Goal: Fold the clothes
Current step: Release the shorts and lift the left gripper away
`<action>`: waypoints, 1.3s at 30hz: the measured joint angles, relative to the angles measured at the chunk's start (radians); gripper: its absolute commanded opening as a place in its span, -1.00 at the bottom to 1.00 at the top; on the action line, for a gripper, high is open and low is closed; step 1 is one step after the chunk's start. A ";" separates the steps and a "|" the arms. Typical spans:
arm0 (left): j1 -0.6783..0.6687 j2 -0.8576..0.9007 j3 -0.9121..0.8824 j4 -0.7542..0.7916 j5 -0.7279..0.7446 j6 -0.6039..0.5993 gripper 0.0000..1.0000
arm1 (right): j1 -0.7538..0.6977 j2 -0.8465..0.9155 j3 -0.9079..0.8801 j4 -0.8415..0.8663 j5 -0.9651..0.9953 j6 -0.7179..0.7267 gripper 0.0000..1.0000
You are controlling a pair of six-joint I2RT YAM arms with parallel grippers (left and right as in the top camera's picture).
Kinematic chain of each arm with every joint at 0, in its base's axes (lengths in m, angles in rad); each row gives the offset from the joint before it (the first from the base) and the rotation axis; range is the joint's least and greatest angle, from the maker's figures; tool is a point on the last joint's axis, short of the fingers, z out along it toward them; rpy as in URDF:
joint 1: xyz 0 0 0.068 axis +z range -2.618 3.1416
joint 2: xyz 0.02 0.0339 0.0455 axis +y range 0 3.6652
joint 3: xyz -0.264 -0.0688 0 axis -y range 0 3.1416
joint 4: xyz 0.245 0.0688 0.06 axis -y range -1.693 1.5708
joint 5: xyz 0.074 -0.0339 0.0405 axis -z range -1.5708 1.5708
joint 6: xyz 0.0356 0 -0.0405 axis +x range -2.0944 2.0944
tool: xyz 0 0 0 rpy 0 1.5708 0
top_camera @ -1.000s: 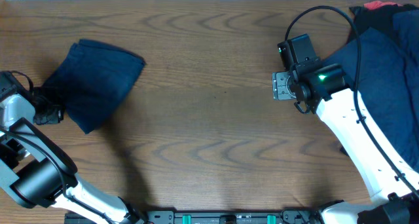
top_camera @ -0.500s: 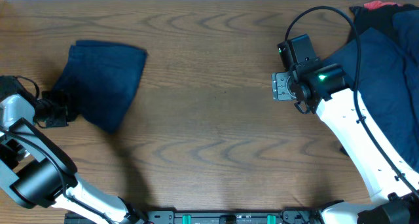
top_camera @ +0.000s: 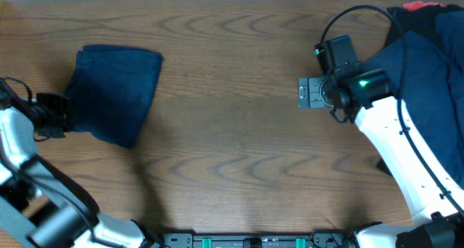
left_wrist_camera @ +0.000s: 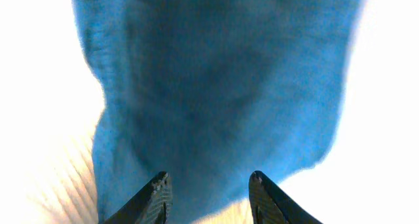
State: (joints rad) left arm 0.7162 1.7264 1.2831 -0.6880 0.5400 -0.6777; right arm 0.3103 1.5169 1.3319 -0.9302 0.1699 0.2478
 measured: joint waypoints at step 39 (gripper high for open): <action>-1.013 -0.691 -0.304 0.000 -0.503 0.443 0.96 | -0.519 -0.747 -0.543 0.208 -0.395 -0.134 0.99</action>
State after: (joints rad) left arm -0.2970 1.0355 0.9794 -0.6876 0.0372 -0.2352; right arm -0.2085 0.7704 0.7887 -0.7219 -0.2249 0.1143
